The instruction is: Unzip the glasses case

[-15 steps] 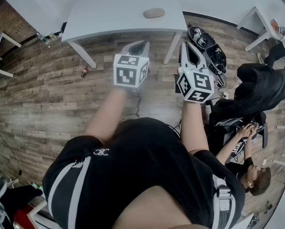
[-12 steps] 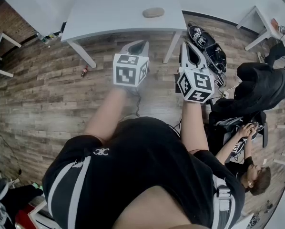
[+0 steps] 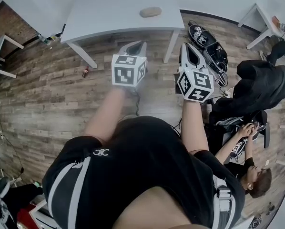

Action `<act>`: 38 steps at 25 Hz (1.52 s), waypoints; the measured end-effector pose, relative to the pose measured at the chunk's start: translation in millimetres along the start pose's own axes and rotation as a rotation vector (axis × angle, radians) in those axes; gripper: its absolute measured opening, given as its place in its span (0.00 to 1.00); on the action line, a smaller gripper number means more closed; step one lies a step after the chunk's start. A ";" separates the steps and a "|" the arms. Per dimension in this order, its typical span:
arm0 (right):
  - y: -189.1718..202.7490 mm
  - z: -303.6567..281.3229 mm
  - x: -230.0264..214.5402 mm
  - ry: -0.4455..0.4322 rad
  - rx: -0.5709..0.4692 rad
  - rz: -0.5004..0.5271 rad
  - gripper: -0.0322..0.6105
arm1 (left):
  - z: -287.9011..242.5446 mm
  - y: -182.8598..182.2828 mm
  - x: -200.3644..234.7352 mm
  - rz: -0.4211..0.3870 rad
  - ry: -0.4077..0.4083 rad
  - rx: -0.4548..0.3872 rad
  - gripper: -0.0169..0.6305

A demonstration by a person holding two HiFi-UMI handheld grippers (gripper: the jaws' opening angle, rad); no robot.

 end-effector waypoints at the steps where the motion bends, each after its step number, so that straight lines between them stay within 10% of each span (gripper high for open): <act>1: 0.1 1.1 -3.2 0.000 0.003 0.001 0.07 | -0.7 0.3 -3.2 0.000 -0.005 0.001 0.04; 21: 13.6 38.3 -71.9 -0.144 0.062 0.068 0.07 | -8.7 2.3 -91.1 0.018 -0.126 -0.036 0.04; 38: 37.2 -84.7 -109.9 -0.170 0.147 0.093 0.07 | -125.8 5.5 -28.0 0.097 -0.111 -0.007 0.04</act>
Point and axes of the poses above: the fingertips, and each gripper's own axes: z backward along the fingers, x to its left, y out of its underside, the point moved 3 cm from there along z, backward along the fingers, and after that the axes turned 11 degrees about -y, right-handed, at the moved point
